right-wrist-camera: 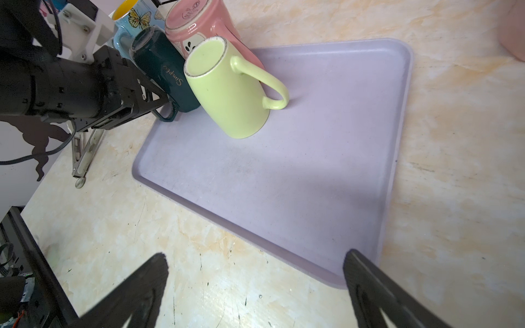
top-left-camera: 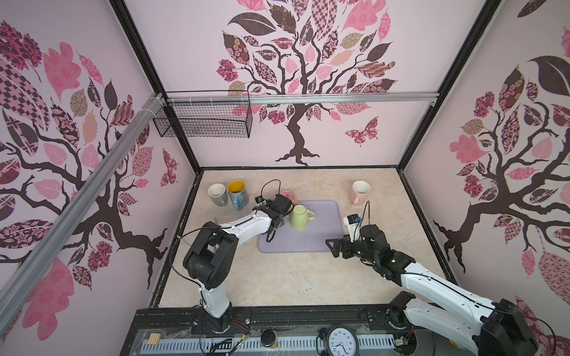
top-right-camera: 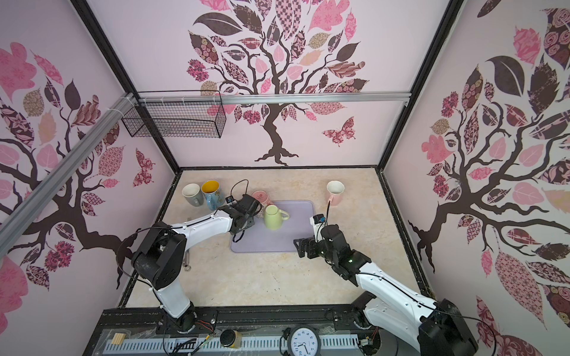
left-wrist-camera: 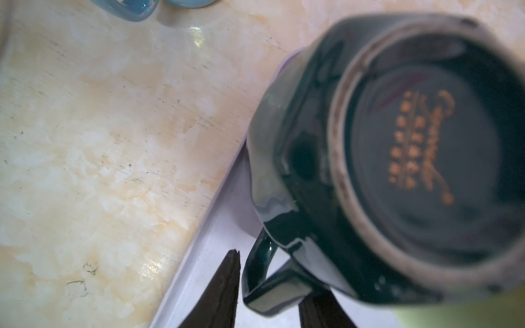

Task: Turn the mug right side up
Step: Rotate the mug on the tray.

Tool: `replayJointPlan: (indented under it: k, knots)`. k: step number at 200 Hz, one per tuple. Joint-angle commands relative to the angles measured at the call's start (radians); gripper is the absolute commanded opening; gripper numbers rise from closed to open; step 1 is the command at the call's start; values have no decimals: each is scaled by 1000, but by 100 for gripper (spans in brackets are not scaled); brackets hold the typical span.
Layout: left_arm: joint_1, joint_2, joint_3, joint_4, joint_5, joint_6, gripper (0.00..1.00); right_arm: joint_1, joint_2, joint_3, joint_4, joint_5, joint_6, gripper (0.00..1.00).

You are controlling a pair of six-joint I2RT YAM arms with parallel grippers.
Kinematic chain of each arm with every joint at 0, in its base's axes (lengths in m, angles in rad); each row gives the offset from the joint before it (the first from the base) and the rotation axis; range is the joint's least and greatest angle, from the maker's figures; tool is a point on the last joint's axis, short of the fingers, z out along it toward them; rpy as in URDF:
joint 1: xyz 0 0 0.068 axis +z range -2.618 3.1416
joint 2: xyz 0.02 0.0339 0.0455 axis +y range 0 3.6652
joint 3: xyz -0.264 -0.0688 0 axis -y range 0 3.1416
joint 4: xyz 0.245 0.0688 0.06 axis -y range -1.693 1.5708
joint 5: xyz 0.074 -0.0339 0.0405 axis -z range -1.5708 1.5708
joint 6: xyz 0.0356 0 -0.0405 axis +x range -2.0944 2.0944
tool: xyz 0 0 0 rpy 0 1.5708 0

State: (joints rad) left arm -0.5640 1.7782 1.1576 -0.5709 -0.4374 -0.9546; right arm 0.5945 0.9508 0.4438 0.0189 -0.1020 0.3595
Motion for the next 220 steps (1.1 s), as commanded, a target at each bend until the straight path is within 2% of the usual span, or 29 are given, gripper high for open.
replayJointPlan:
  k: [1,23,49,111,126,220]
  knots:
    - [10,-14,40,-9,-28,41,36,2,2,1,-11,-1,2,99]
    - [16,1,67,-30,-24,68,25,2,10,3,-10,-2,2,99]
    - [18,22,92,-42,-21,88,21,3,14,7,-11,-4,4,100]
    - [21,34,96,-40,-11,102,16,3,15,8,-12,-10,10,99]
    - [21,34,90,-34,-5,103,11,2,18,7,-8,-14,15,99]
    - [31,12,35,53,67,120,7,2,46,12,17,-63,56,99]
